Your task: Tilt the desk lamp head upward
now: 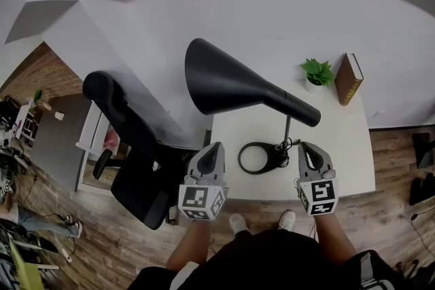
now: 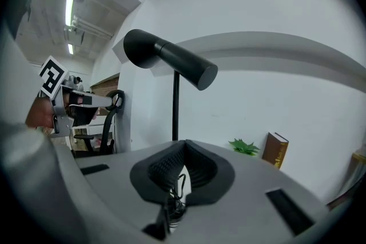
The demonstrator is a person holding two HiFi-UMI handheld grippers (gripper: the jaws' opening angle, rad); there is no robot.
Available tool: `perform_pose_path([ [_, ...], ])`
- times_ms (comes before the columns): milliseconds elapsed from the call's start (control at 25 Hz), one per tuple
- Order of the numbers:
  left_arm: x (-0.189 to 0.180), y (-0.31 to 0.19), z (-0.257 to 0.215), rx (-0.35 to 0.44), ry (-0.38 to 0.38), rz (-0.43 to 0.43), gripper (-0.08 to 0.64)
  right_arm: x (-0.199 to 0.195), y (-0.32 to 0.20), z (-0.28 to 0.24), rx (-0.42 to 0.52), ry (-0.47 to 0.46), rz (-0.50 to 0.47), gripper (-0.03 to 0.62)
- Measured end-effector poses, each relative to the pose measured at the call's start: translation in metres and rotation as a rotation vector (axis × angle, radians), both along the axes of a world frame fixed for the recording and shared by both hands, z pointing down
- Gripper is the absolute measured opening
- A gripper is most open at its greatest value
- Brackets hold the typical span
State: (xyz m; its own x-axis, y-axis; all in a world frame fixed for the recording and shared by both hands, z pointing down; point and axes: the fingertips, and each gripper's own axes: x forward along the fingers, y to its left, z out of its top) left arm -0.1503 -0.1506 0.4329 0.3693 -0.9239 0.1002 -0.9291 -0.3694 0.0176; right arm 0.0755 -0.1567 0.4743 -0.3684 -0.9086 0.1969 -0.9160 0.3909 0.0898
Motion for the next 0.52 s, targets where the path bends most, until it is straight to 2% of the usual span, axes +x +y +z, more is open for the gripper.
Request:
perform_pose_path([
  [200,-0.002,0.000,-0.024,0.055,0.007,0.000,0.006,-0.003,0.000,-0.006,0.012,-0.009,-0.001,0.000],
  [360,-0.003,-0.003,-0.028,0.059,-0.027,-0.009,0.007,-0.006,-0.003,-0.007,0.020,-0.003,-0.003,0.000],
  [520,-0.002,-0.004,-0.028,0.051,-0.030,0.002,0.006,-0.010,-0.006,-0.010,0.027,-0.028,-0.017,0.000],
])
